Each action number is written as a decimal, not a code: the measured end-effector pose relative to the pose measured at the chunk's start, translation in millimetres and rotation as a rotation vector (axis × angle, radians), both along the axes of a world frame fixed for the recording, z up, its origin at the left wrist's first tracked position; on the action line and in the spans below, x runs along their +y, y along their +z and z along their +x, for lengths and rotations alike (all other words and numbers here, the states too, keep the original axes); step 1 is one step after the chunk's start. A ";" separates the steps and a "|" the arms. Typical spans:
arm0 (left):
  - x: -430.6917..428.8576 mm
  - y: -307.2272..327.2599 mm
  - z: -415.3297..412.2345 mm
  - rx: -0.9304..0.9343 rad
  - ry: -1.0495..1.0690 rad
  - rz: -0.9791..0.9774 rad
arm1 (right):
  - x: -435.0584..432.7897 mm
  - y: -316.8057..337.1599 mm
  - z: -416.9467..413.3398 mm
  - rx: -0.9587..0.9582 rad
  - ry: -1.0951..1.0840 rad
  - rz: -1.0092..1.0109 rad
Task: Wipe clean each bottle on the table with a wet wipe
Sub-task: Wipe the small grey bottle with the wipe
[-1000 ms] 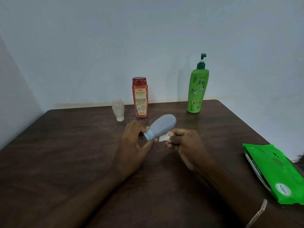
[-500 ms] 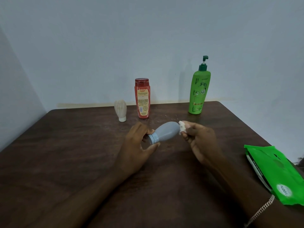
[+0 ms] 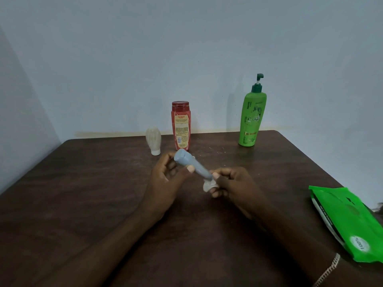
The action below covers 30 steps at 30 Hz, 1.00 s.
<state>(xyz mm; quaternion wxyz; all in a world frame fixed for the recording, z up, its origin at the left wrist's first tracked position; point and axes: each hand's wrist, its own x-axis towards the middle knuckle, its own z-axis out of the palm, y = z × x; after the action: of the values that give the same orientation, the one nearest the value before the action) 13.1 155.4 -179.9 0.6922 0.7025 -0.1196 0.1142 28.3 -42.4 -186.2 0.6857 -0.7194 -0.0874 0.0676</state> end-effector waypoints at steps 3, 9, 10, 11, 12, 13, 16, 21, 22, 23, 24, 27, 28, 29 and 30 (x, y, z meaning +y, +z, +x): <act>-4.0 -1.6 0.9 0.110 -0.081 -0.204 | 14.9 -6.0 -8.0 0.027 0.106 0.005; -2.6 -5.8 6.8 0.210 -0.011 -0.102 | 19.6 -3.2 -11.1 -0.064 0.039 -0.122; -0.4 -5.7 8.4 0.244 0.007 -0.059 | 14.7 -1.5 -9.1 -0.107 -0.018 -0.146; 2.0 -5.3 10.4 0.291 0.019 -0.029 | 9.4 1.9 -8.2 -0.168 -0.073 -0.191; 4.8 -5.6 12.7 0.329 0.023 0.003 | 4.2 5.5 -7.1 -0.234 -0.116 -0.229; 7.2 -6.8 15.4 0.328 0.026 0.064 | 0.0 8.7 -6.6 -0.298 -0.151 -0.242; 9.3 -13.1 18.5 0.226 0.053 0.428 | -5.8 15.3 -4.9 -0.506 -0.228 -0.272; 5.1 -14.7 17.1 0.145 0.136 0.742 | 1.3 16.3 -11.0 -0.803 -0.170 -0.598; 4.5 -14.4 17.1 0.134 0.125 0.758 | 3.8 16.5 -12.4 -0.829 -0.141 -0.658; 3.2 -13.0 14.8 0.127 0.112 0.785 | 6.0 16.3 -13.9 -0.849 -0.111 -0.715; 1.8 -12.5 12.6 0.097 0.097 0.816 | 7.3 16.2 -14.2 -0.868 -0.078 -0.755; -0.8 -8.3 7.5 -0.072 0.115 0.974 | 6.3 15.1 -11.8 -0.906 -0.022 -0.856; -0.5 -4.9 6.5 -0.131 0.128 1.045 | 5.6 15.3 -11.1 -0.908 -0.032 -0.891; 0.1 -1.4 5.9 -0.190 0.138 1.132 | 5.5 16.4 -10.9 -0.903 -0.052 -0.916; 0.9 1.6 5.9 -0.232 0.143 1.211 | 5.9 17.7 -10.9 -0.896 -0.070 -0.929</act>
<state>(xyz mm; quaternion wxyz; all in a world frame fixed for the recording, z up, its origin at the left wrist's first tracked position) 19.0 156.3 -178.3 0.1437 0.9598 -0.1905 0.1478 17.4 -36.5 -168.6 0.2019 -0.9022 -0.3032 -0.2309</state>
